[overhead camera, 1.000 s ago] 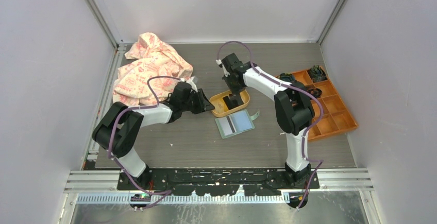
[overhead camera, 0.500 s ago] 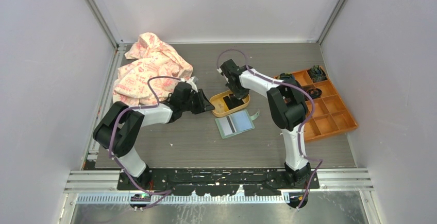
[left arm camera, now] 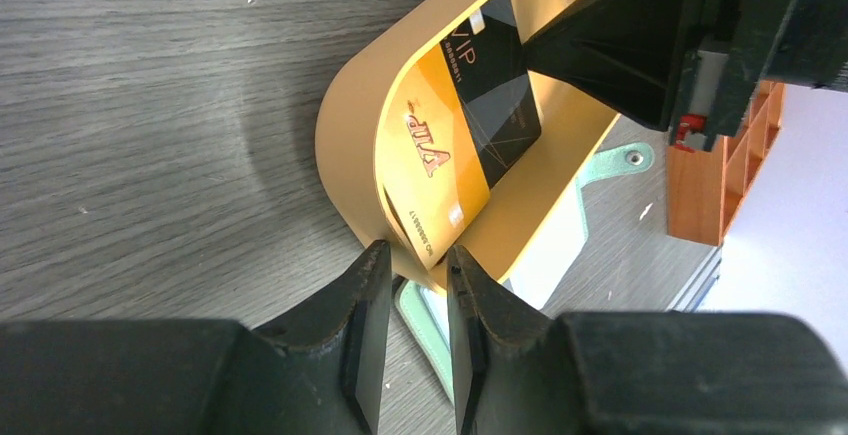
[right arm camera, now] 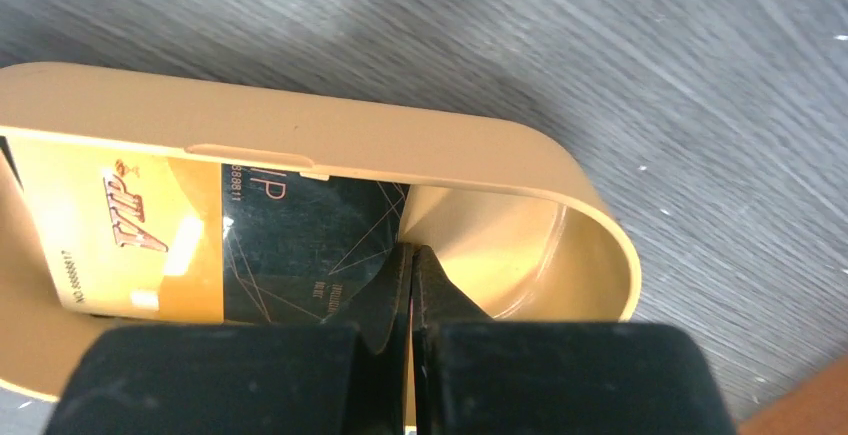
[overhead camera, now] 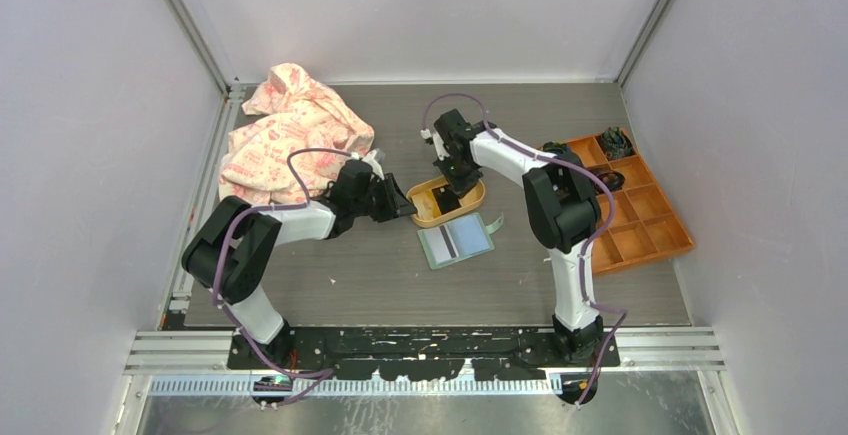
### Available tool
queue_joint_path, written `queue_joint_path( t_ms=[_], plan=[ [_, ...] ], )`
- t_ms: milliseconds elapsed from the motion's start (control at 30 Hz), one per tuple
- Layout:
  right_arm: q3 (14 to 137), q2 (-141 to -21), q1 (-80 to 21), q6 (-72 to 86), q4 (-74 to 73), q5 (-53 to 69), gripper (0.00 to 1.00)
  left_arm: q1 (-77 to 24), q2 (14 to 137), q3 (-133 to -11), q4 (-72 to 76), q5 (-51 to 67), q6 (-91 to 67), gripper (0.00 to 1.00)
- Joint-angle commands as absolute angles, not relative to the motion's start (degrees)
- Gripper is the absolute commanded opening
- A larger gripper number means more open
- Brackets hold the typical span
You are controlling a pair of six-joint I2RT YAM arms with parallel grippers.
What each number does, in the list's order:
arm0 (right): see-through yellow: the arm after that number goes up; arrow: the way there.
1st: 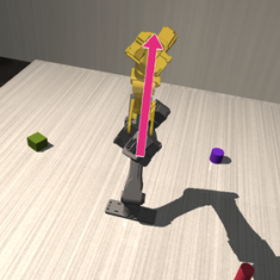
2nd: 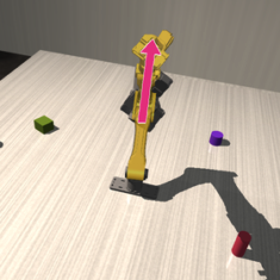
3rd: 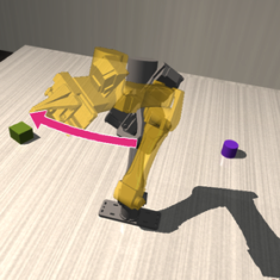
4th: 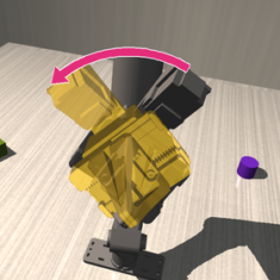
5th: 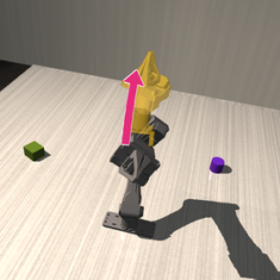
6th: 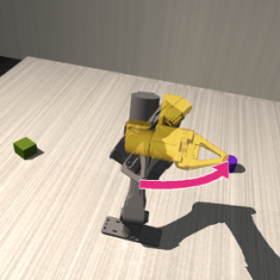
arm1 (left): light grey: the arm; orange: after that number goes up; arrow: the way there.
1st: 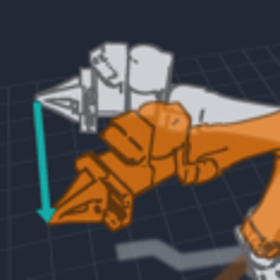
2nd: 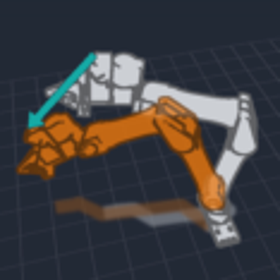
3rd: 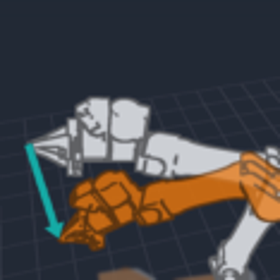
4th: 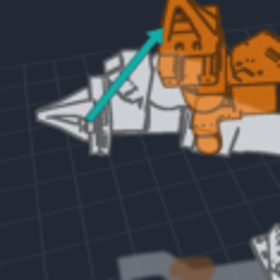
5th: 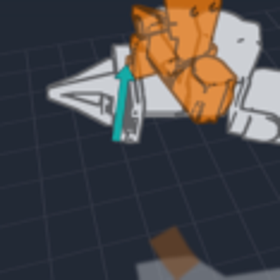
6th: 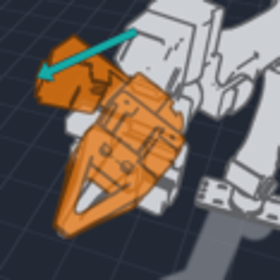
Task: Put the credit cards into the card holder
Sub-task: Pick up the credit card from the storage box.
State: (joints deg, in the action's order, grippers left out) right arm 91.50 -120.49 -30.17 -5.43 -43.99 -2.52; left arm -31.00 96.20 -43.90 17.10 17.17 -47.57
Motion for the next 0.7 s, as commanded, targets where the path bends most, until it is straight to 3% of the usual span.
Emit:
queue_joint_path(
  t_ms=[0, 400, 667],
  plan=[
    [91.6, -119.1, -29.7, -1.0, -43.8, 13.3, 0.02, -31.2, 96.8, -44.7, 20.5, 18.3, -47.7, 0.28],
    [90.8, -114.9, -22.3, -1.2, -42.9, 27.0, 0.06, -31.2, 96.7, -44.6, 20.6, 18.0, -47.8, 0.28],
    [89.5, -111.6, -19.1, -2.7, -42.2, 33.3, 0.25, -31.2, 96.7, -45.1, 20.4, 18.0, -47.9, 0.28]
  ],
)
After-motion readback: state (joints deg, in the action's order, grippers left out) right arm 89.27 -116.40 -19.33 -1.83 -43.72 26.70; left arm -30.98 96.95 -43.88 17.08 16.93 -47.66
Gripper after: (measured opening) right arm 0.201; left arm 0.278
